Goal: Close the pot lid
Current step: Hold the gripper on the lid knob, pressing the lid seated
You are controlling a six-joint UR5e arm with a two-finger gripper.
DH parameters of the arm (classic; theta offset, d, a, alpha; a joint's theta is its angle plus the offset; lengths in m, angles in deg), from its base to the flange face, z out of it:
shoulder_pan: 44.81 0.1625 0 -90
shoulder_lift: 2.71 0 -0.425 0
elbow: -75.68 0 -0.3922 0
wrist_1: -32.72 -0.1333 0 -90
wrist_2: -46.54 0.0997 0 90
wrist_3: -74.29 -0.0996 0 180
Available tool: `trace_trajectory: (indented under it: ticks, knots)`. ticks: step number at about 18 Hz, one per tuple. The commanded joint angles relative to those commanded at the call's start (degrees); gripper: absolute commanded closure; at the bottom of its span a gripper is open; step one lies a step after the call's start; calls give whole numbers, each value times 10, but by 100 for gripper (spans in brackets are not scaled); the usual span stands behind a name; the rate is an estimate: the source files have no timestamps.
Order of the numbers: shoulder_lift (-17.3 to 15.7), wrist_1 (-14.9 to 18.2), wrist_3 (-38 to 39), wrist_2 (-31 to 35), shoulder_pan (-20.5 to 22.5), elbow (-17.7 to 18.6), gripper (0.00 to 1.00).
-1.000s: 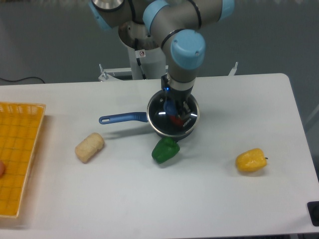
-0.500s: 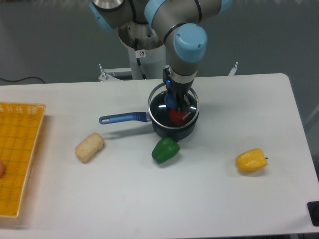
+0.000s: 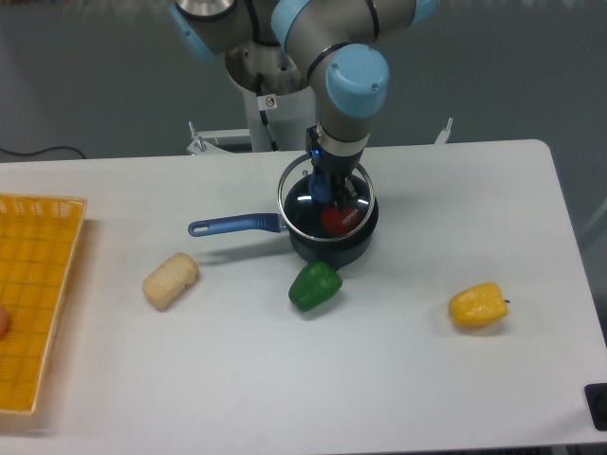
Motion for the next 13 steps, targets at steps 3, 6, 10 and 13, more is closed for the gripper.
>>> trace_trajectory:
  ticks: [3, 6, 10, 13]
  knots:
    - [4, -10, 1, 4, -3, 3, 48]
    - [6, -10, 1, 9, -3, 3, 48]
    - [16, -11, 2, 26, -9, 3, 48]
    - [24, -17, 4, 26, -11, 1, 48]
